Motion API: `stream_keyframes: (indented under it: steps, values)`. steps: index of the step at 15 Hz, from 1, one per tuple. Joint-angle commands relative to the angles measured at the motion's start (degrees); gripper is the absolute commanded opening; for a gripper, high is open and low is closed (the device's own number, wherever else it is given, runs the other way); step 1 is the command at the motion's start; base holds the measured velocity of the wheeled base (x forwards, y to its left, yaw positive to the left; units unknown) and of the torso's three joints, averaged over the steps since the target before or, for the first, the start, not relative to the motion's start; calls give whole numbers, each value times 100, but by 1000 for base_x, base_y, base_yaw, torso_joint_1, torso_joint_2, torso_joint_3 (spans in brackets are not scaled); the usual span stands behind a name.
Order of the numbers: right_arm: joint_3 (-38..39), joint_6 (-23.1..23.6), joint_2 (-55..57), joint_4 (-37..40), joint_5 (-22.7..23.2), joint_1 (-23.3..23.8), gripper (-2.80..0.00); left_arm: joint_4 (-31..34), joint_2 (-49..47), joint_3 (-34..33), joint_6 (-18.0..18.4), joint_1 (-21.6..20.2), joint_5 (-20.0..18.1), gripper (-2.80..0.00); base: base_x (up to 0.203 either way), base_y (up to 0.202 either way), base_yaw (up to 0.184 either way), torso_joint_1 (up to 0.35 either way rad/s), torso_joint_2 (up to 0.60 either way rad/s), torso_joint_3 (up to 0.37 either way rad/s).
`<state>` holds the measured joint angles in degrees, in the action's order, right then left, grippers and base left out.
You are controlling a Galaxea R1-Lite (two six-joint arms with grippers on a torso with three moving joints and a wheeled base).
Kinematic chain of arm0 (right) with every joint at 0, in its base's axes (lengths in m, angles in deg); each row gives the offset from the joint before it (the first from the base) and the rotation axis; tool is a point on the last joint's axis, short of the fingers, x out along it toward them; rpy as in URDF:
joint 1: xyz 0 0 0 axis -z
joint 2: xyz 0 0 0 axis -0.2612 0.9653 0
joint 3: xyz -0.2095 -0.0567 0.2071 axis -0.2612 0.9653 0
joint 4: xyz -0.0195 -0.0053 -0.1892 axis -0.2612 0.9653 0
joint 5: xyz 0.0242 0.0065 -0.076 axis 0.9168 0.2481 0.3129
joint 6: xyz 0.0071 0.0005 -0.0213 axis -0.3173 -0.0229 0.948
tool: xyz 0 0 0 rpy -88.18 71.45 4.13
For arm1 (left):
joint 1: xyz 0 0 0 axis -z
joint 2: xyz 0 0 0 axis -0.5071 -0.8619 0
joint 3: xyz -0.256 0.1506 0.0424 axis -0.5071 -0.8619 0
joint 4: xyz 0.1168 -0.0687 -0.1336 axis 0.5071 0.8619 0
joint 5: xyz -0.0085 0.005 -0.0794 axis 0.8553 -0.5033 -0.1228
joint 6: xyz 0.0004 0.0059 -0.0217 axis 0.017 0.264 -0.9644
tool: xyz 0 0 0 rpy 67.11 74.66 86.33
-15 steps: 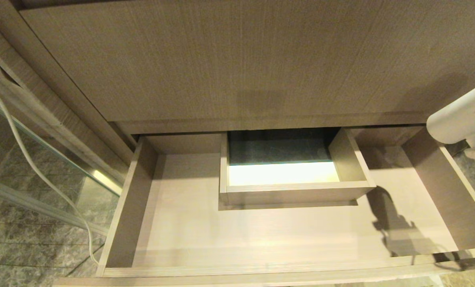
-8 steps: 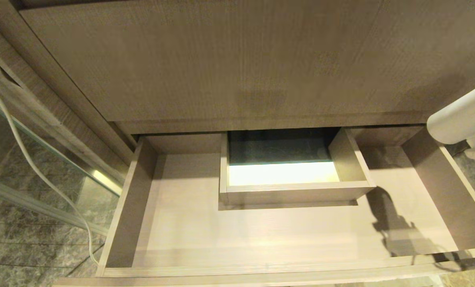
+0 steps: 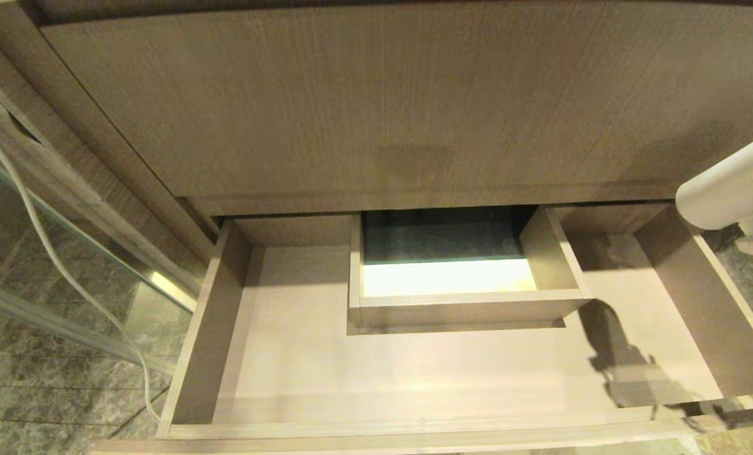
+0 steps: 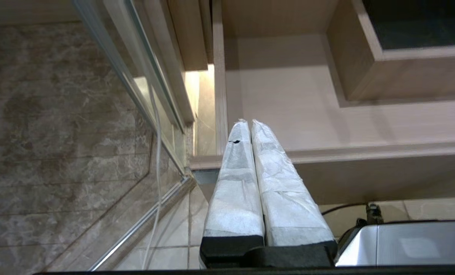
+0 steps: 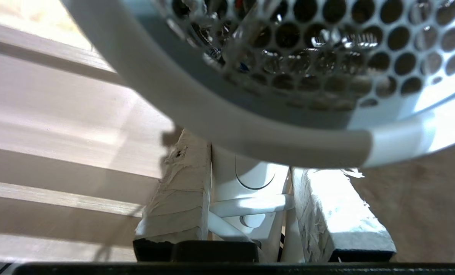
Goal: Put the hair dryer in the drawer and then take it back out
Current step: Place it on the countertop
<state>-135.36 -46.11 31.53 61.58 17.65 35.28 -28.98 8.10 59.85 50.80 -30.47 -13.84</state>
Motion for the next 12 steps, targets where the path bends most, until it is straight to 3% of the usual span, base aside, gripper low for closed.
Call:
stream_keyframes:
  steps: [1, 3, 7, 12]
  values:
    - [29, 21, -53, -9, 7, -6, -280, -1, -6, -9, 0, 0, 1, -280, 0, 0, 0, 104, -339, -221]
    - [32, 21, -81, -44, 7, -7, -280, -1, -6, -8, 0, 0, 1, -280, 0, 0, 0, 158, -194, -262]
    - [59, 21, -155, -53, 7, -6, -280, -1, -6, -9, 0, 0, 1, -280, 0, 0, 0, 71, -543, -274]
    - [56, 29, -199, -53, 7, -1, -280, -1, -4, -9, 0, 0, 1, -280, 0, 0, 0, 280, -464, -270]
